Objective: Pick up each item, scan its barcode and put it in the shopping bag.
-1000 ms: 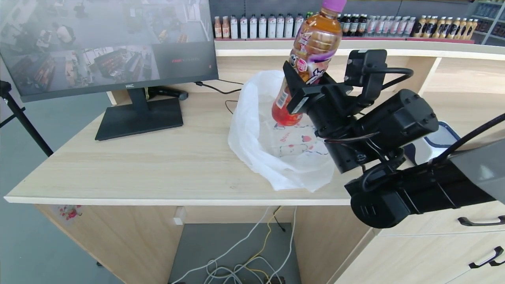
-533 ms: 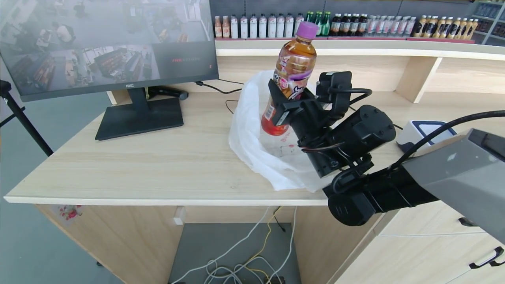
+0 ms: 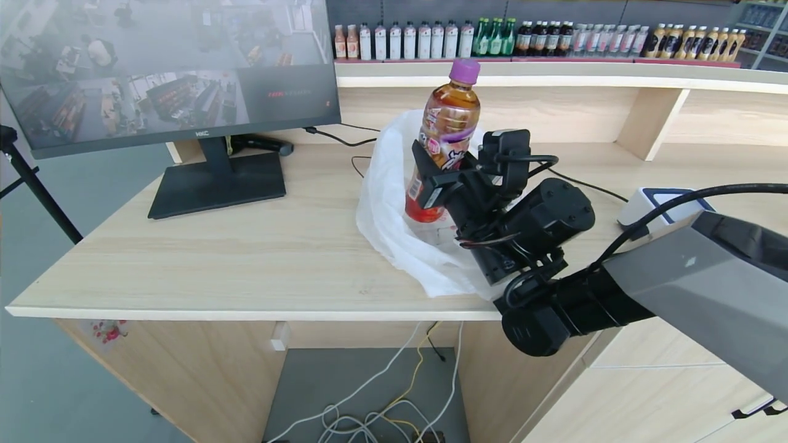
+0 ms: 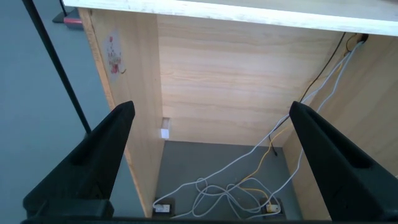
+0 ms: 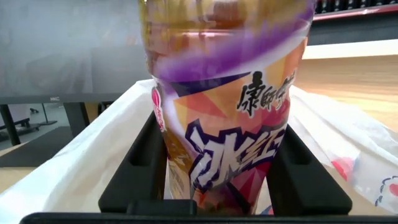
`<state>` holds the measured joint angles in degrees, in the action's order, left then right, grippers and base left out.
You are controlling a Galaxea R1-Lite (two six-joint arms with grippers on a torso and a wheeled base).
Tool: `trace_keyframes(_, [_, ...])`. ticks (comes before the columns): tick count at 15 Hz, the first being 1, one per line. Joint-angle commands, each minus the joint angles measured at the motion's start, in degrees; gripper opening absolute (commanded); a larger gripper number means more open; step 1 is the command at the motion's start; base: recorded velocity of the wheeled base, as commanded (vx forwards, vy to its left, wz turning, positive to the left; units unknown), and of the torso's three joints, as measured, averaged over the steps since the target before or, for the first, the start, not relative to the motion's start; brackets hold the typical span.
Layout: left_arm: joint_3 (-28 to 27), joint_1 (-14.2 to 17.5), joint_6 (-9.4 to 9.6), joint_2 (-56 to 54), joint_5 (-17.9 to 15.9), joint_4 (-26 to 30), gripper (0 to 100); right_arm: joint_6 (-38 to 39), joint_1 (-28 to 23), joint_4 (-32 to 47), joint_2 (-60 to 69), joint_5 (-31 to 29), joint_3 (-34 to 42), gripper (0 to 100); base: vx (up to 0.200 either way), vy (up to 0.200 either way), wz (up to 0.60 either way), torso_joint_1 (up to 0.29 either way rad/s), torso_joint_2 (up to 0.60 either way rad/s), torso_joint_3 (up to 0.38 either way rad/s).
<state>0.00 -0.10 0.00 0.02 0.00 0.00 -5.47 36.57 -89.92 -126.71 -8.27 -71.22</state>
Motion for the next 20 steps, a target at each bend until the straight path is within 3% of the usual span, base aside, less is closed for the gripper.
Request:
trace_keyframes(1, [0.00,0.01,0.00,-0.02,0.00,0.00,100,-0.06,0.08,-0.08,-1.08,0.00,0.38,0,0.000,0.000,0.00,0.000,0.00,0.000])
trace_keyframes(20, [0.00,0.01,0.00,-0.02,0.00,0.00,100,-0.15,-0.36,-0.08,-4.78,0.00,1.52,0,0.000,0.000,0.00,0.000,0.00,0.000])
